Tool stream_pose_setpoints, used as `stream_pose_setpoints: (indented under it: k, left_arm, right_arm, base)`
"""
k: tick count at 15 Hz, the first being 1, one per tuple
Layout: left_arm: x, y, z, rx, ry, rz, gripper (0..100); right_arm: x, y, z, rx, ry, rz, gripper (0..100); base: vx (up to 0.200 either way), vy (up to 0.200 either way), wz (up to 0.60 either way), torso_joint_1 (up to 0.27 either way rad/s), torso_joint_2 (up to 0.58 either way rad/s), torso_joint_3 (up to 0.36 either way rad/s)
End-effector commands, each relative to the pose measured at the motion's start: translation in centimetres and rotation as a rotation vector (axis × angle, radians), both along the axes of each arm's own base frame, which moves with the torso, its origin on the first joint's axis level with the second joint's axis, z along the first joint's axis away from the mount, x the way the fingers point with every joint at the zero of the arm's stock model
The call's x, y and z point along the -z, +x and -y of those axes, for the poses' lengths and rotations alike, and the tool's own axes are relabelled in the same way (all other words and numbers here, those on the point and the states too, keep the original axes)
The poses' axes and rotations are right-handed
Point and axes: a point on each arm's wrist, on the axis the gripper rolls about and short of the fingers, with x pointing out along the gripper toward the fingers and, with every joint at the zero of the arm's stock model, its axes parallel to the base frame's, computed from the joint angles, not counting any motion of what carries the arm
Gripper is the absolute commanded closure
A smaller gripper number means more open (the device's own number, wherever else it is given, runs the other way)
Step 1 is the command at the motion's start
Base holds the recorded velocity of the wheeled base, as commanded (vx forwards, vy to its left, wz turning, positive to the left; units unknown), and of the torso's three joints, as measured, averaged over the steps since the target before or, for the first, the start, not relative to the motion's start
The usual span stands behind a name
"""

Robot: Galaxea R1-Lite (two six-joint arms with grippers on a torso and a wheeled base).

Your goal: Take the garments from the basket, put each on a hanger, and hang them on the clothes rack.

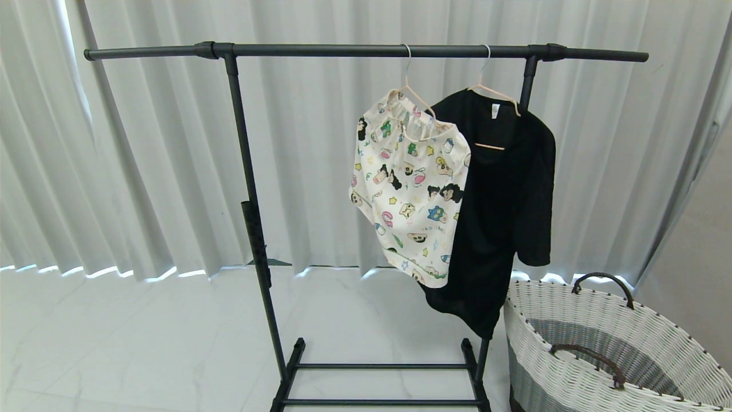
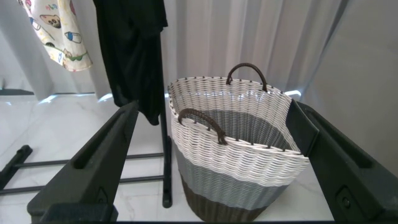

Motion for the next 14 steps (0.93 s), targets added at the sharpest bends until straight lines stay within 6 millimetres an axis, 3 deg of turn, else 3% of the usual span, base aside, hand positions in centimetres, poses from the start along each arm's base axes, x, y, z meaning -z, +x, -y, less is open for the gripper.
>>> stream_pose_setpoints:
  k: [1,14]
  left_arm:
    - [0.0,0.0,0.0,0.001,0.001,0.0,0]
    - [-0.01,0.0,0.0,-0.001,-0.001,0.002,0]
  right_arm:
    - [0.0,0.0,0.0,-0.001,0.0,0.0,0]
    - [0.0,0.0,0.0,-0.001,0.0,0.0,0]
  base:
    - [0.0,0.0,0.0,0.0,0.0,0.0]
    - [0.0,0.0,0.0,0.0,0.0,0.0]
